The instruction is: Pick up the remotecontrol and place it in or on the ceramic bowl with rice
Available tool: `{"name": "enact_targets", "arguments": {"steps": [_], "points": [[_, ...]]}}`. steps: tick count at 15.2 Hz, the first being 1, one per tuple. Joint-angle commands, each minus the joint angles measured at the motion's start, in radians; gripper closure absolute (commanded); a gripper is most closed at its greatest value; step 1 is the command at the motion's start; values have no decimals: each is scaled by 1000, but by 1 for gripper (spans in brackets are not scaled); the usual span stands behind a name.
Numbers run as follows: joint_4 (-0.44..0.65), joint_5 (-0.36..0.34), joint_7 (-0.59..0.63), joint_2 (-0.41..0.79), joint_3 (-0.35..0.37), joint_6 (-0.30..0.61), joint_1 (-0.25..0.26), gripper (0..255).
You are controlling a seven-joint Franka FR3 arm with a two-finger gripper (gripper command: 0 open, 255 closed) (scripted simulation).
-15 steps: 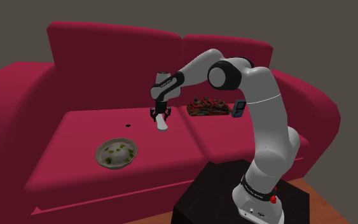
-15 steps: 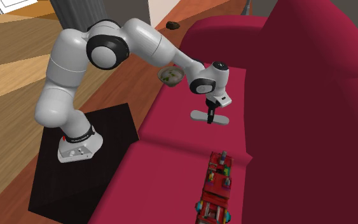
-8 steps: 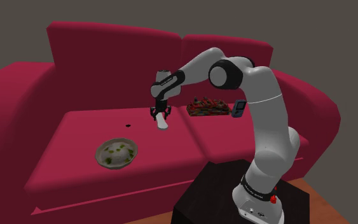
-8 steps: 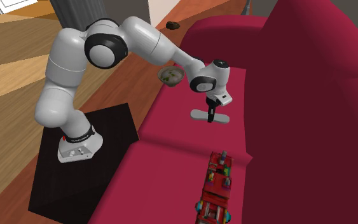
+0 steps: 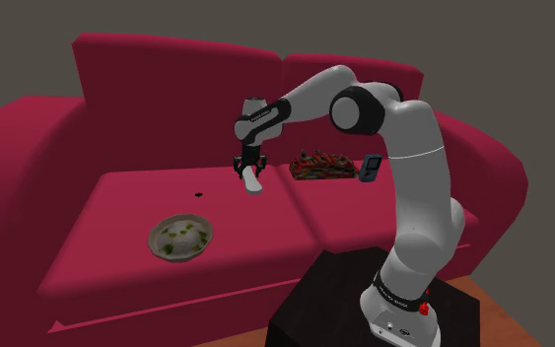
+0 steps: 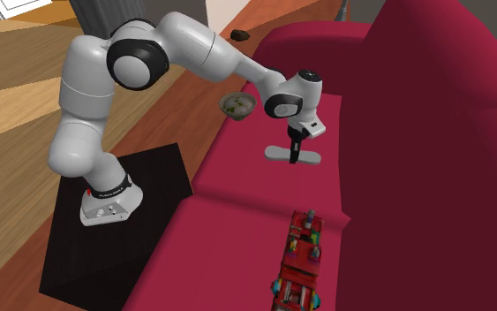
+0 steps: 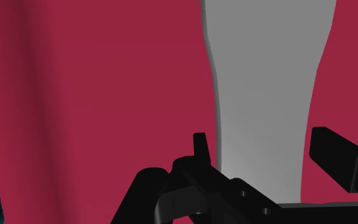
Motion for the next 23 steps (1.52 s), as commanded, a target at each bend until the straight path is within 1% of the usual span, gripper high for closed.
{"name": "enact_targets", "arguments": {"steps": [1,11,22,23], "points": [[5,-2,4,-16,0,-21,3,255],[45,-9,9,-80,-4,-125,5,255],[116,-14,14,-131,-7,-247,5,255],[91,-18,34,-148,-2,-239,20,255]]}}
